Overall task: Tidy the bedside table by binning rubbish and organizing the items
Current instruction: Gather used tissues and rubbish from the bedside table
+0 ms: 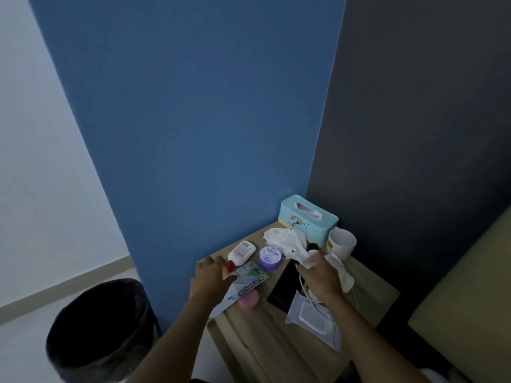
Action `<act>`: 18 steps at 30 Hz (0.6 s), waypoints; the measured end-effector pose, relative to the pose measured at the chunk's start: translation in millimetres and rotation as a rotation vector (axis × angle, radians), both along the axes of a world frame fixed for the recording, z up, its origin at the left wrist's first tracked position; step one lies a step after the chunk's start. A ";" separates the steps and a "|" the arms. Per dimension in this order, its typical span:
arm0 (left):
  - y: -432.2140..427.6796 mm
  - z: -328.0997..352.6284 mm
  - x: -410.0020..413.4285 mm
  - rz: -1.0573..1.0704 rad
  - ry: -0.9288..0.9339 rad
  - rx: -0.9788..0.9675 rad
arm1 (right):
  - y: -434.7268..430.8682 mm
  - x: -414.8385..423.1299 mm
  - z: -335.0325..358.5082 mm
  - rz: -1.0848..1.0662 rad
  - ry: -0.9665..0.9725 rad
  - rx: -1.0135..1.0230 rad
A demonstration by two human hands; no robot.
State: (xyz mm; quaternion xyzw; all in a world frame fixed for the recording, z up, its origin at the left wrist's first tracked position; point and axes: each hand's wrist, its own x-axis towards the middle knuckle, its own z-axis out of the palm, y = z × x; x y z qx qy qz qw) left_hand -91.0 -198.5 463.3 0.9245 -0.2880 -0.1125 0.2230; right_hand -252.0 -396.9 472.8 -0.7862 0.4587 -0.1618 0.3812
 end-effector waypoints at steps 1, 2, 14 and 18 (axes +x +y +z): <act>-1.0 -5.2 6.3 0.043 0.030 0.058 | -8.3 11.3 0.2 0.013 -0.015 -0.018; -2.6 -12.5 13.7 0.087 0.074 0.100 | -17.3 24.1 -1.3 0.029 -0.016 -0.036; -2.6 -100.7 70.7 0.260 0.464 0.121 | -90.7 149.6 -62.7 0.153 0.354 -0.307; -3.1 -104.8 79.1 0.202 0.510 0.187 | -98.5 161.3 -80.4 0.180 0.365 -0.272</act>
